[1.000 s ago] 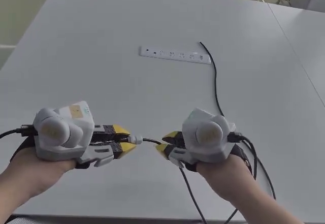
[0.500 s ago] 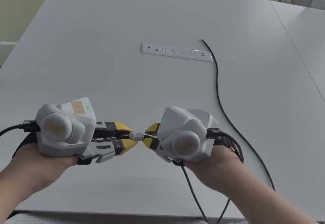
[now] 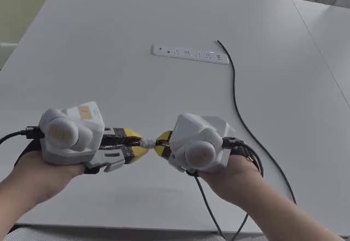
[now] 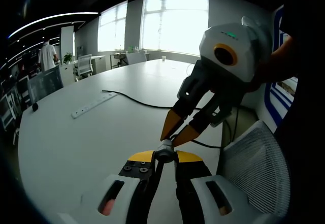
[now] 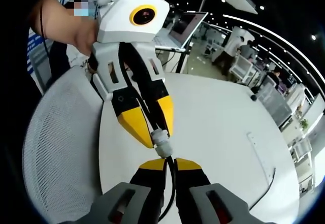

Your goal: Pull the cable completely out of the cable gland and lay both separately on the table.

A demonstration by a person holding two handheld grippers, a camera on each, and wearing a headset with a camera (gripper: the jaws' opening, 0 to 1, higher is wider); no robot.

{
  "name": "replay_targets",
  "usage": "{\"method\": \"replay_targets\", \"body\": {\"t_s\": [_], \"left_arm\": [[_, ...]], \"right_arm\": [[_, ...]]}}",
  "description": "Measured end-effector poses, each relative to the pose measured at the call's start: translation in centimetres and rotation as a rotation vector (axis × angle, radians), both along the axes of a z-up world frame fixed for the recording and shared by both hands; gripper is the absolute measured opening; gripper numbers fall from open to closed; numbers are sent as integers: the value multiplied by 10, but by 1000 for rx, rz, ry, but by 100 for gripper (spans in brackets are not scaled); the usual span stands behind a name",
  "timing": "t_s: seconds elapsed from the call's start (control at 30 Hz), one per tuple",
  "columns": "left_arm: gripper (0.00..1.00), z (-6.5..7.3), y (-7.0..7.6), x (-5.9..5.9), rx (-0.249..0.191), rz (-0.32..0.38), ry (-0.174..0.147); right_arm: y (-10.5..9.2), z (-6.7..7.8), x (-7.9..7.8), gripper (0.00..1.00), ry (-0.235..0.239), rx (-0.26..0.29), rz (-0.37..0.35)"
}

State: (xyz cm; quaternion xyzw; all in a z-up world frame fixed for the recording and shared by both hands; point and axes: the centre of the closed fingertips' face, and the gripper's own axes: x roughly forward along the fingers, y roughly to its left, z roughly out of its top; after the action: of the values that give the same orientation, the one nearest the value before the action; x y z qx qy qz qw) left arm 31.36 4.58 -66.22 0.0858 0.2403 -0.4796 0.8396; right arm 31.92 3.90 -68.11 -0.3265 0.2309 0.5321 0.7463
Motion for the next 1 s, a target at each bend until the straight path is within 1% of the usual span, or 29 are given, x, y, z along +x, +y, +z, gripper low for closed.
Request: {"method": "replay_targets", "body": {"t_s": [0.17,0.2,0.27,0.4,0.5,0.67,0.73,0.8,0.9,1.0], "left_arm": [[15,0,0,0,1,0,-3],[15,0,0,0,0,0,-2],[15,1,-1,0,-4,3,-3],[15,1,-1,-1,-5,4,0],[15,1,-1,-1,-5,4,0],[15,1,-1,-1,-6,6,-3],[15,1,0,-1,-6,6,-3],[15,1,0,-1,-7,7,-3],[15,2,0,-2,-7,8,-4],[15,2,0,-2,-6,9,-6]], "right_arm": [[-1,0,0,0,23,17,-25],[-2,0,1,0,35,23,-38],[-3,-1,2,0,43,28,-54],[-8,-6,3,0,57,17,-79],[-10,-7,4,0,84,37,-112],[-14,-10,5,0,107,38,-146],[-17,-13,6,0,124,39,-165],[-18,-14,7,0,146,51,-198],[-21,-15,8,0,160,52,-220],[-24,-18,9,0,203,63,-271]]}}
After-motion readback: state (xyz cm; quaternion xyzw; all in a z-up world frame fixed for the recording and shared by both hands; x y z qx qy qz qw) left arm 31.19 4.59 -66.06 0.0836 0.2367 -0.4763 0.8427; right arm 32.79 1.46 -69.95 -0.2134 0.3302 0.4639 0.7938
